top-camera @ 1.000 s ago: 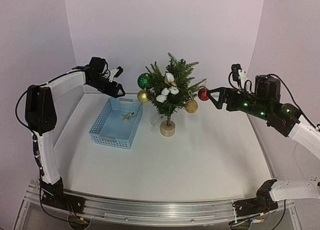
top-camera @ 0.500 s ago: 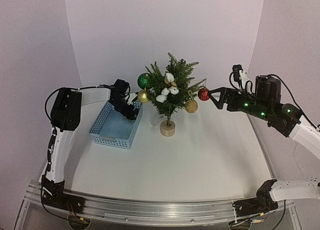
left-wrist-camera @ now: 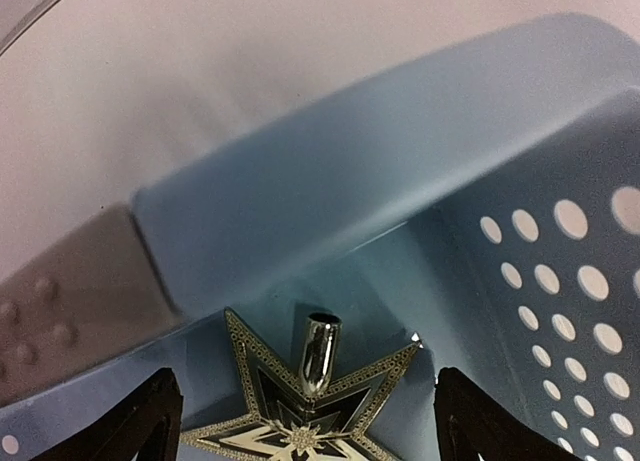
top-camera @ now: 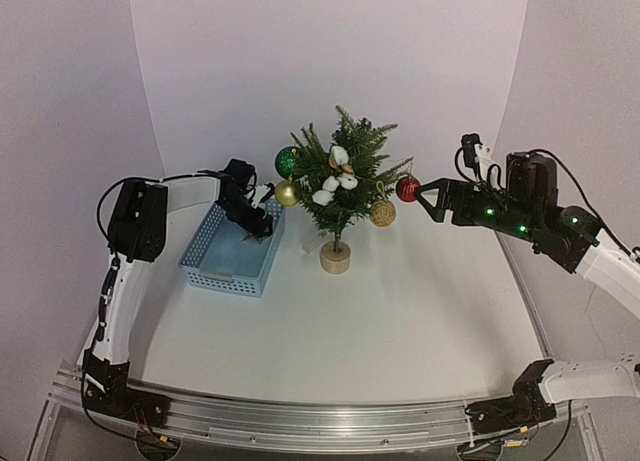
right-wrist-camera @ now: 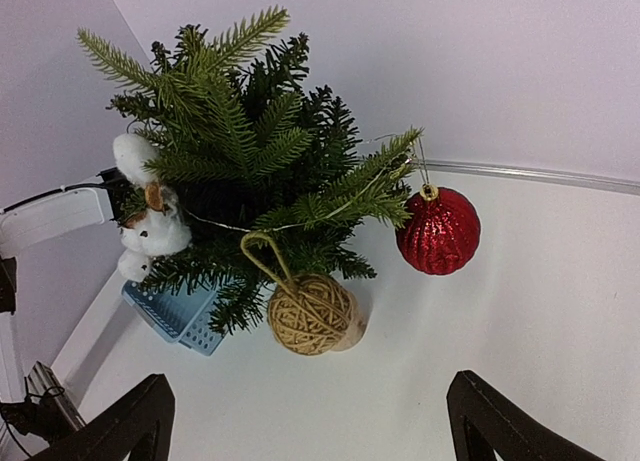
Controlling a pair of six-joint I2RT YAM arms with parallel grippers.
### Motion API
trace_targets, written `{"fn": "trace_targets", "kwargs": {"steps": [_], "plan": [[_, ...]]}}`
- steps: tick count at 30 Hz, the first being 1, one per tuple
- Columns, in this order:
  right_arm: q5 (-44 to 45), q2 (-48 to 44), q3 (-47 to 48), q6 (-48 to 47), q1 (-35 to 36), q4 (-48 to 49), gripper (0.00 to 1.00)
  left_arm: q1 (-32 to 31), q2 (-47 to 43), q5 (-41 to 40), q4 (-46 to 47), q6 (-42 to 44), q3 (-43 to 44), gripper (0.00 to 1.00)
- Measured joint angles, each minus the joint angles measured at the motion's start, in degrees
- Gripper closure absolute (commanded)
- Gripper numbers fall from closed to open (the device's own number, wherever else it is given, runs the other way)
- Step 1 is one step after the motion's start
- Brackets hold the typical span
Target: Decorate the small christmas tree
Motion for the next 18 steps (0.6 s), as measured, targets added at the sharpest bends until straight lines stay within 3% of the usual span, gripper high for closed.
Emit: {"fn": "trace_targets", "kwargs": {"steps": [7,13,18], "plan": [[-0.02,0.50,0.82,-0.02,0.00,-0.11,0.06,0.32,0.13,1.88,-1.16,0.82,-0.01,0.28],[0.02,0.41,0.84,0.00,0.01,-0.13,0.06,0.41,0.17,2.69,-2.37,2.63,-0.20,0.45],[0.13,-0.46,0.84,0.02,0.01,-0.13,0.06,0.92,-1.42,4.92,-1.03,5.18,-3.81,0.48]]}}
